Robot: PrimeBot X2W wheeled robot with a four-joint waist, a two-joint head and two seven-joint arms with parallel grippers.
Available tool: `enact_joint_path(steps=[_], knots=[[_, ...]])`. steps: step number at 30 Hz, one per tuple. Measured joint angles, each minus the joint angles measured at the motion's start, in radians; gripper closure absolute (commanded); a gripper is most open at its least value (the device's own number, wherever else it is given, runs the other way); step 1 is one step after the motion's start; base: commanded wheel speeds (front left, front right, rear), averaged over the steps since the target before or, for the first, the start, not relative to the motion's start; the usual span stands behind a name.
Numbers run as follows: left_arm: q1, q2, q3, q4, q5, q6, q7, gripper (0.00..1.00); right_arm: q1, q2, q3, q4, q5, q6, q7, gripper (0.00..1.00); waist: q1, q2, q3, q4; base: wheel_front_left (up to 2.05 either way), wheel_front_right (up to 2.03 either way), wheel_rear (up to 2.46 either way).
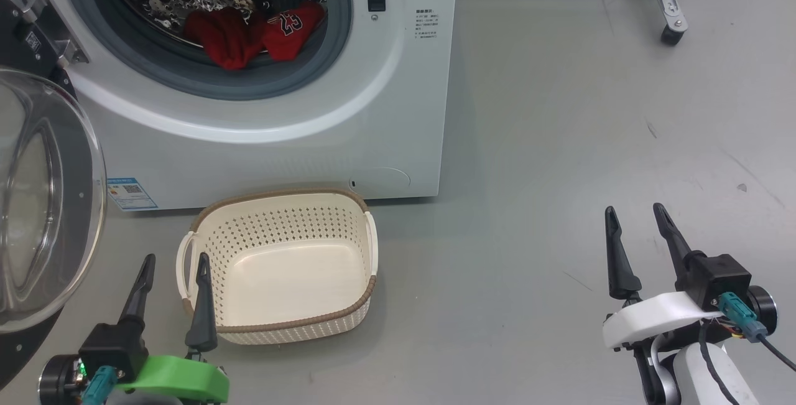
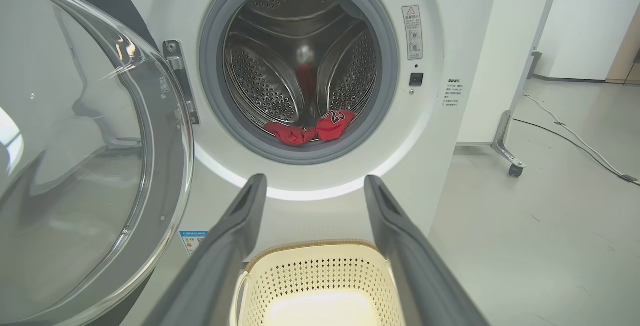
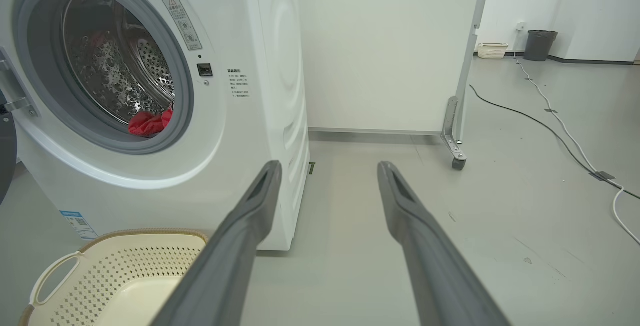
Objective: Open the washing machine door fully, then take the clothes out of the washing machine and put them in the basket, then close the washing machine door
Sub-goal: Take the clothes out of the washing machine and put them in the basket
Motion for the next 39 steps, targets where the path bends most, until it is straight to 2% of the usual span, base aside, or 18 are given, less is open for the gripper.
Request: enact_joint_path(steps=[23,30,39], knots=[[0.0,0.0,0.011,-0.007,0.0,0.018,0.0,0.0,0.006,0.002,-0.006,-0.001,0.0,0.001,0.0,0.0,0.0,0.0,0.019,0.016,0.64,-0.64,0.0],[-0.002,0.001,0.032,-0.028,0.027,0.052,0.0,0.0,0.006,0.003,-0.006,-0.001,0.0,0.003,0.0,0.0,0.0,0.0,0.028,0.019,1.12,-1.12,0.0],[-0.003,0.0,0.024,-0.03,0.027,0.057,0.0,0.0,0.006,0.003,-0.007,-0.001,0.0,0.004,0.0,0.0,0.0,0.0,0.041,0.022,0.81,-0.81,0.0]])
